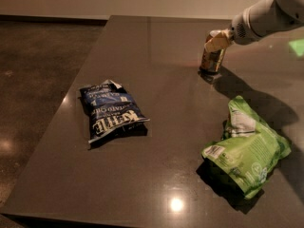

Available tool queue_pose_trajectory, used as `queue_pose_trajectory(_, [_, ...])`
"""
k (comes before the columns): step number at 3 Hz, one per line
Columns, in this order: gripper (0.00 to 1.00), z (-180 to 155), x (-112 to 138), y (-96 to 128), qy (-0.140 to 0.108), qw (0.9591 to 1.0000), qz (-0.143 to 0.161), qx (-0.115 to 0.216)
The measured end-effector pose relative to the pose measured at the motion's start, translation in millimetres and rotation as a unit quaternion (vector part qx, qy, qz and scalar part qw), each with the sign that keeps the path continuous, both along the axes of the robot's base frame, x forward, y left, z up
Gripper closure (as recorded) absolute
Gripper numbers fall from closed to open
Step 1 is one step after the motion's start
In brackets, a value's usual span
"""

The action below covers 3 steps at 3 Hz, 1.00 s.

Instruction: Move orange can near blue chip bag

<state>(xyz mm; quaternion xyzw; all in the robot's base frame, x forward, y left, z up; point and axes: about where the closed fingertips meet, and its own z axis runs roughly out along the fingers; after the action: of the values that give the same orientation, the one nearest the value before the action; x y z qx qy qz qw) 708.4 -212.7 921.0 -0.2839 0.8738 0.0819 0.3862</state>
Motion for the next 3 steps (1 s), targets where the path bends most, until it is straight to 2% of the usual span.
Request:
queue_pose_trajectory(1, [0.87,9.3,-13.6,22.8,-0.004,0.999,0.043,0.014])
queue_pose_trajectory(2, [1.0,15.7,-34.3,68.0,-0.008,0.9928,0.118,0.016])
queue_pose_trajectory(3, [1.0,12.6,-54.4,114.8,-0.009,0.9812,0.192,0.012])
